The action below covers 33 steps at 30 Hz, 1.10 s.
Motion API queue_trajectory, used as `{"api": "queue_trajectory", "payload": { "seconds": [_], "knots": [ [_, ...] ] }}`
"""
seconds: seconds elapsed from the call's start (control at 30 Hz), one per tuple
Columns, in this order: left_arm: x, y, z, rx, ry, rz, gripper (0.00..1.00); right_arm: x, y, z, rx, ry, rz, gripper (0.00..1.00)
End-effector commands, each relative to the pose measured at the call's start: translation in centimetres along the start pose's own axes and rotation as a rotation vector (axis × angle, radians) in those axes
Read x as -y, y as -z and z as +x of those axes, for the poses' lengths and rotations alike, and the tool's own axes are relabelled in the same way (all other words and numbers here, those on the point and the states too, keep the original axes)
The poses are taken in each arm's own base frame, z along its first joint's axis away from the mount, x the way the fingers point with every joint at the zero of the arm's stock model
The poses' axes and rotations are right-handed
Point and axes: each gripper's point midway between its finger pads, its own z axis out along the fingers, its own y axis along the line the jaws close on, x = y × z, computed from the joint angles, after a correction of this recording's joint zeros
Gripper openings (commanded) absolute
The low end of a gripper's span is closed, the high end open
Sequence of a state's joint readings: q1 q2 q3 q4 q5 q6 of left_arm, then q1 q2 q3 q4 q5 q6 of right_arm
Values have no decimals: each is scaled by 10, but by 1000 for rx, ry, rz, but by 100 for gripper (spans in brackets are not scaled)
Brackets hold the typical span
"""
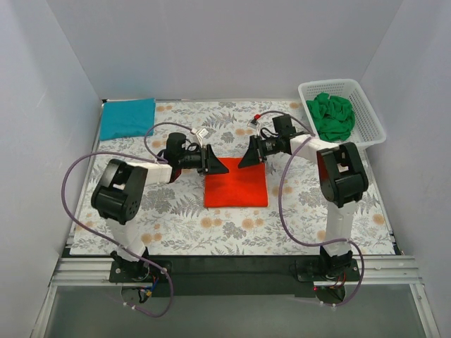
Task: Fold and stack the t-shirts
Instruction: Fold the tshirt
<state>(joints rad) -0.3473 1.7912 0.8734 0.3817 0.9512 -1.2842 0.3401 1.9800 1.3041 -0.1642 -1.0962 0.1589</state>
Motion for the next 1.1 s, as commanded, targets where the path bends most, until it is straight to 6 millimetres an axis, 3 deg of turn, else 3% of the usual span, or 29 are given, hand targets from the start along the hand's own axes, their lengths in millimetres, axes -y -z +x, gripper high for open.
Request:
{"api": "queue_trajectory", "payload": {
  "seconds": [0.0, 0.07, 0.2, 0.27, 0.37, 0.47, 0.53, 0.63, 0.8, 0.93, 1.07],
  "knots": [
    [-19, -24, -16, 57, 123, -5, 35, 27, -15, -9, 13, -93, 7, 25],
    [-31, -34, -21, 74, 148, -22, 35, 37, -21, -11, 26, -104, 14, 25],
    [-80, -45, -7, 82, 236, -170, 34, 77, -32, 2, 38, -168, 99, 25],
    [-103, -38, 5, 72, 289, -266, 34, 95, -31, 16, 35, -207, 158, 24],
    [-113, -20, 21, 66, 355, -288, 34, 105, -22, 39, 27, -252, 201, 24],
    [-107, -2, 24, 69, 345, -273, 33, 100, -7, 57, 11, -248, 213, 23],
    [-91, 6, 30, 58, 316, -226, 33, 92, 0, 58, 3, -233, 195, 23],
    [-68, 12, 29, 38, 257, -160, 33, 64, 9, 42, 5, -165, 125, 24],
    [-30, 15, -16, 137, 117, -116, 35, 25, 21, -8, 69, -45, 87, 28],
    [-30, 1, -44, 169, 85, -104, 35, 37, 16, -11, 66, -81, 88, 28],
    [-55, -13, -54, 200, 115, -125, 35, 74, 9, 3, 46, -141, 118, 27]
  ]
}}
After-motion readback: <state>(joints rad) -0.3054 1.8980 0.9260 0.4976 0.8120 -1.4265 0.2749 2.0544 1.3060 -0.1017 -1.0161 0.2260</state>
